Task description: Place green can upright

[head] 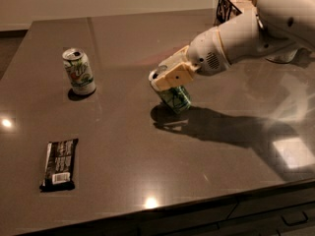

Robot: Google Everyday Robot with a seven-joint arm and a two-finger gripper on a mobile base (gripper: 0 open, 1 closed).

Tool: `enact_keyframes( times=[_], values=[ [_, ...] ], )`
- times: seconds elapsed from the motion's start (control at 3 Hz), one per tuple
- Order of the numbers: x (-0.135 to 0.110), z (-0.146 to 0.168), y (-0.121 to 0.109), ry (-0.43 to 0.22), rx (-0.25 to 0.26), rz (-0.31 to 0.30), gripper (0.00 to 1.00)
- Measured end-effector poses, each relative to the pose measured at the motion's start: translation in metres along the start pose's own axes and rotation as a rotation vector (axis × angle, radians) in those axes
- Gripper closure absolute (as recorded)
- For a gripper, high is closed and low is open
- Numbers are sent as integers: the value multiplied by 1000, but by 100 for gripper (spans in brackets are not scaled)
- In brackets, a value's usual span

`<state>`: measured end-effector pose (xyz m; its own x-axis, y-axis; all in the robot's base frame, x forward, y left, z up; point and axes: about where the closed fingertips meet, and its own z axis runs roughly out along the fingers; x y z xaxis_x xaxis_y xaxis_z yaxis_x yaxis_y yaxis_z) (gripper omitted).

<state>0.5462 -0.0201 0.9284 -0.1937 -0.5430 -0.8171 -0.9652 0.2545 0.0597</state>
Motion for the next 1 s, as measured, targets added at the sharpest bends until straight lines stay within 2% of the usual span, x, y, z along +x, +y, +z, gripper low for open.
enact_keyframes(
  times=[0.33,0.67,1.0],
  values=[
    [-8,-6,-8,-158,61,76,100],
    [-11,-13,-19,-301,98,130,100],
    [-12,-14,-28,-419,104,156,100]
  ],
)
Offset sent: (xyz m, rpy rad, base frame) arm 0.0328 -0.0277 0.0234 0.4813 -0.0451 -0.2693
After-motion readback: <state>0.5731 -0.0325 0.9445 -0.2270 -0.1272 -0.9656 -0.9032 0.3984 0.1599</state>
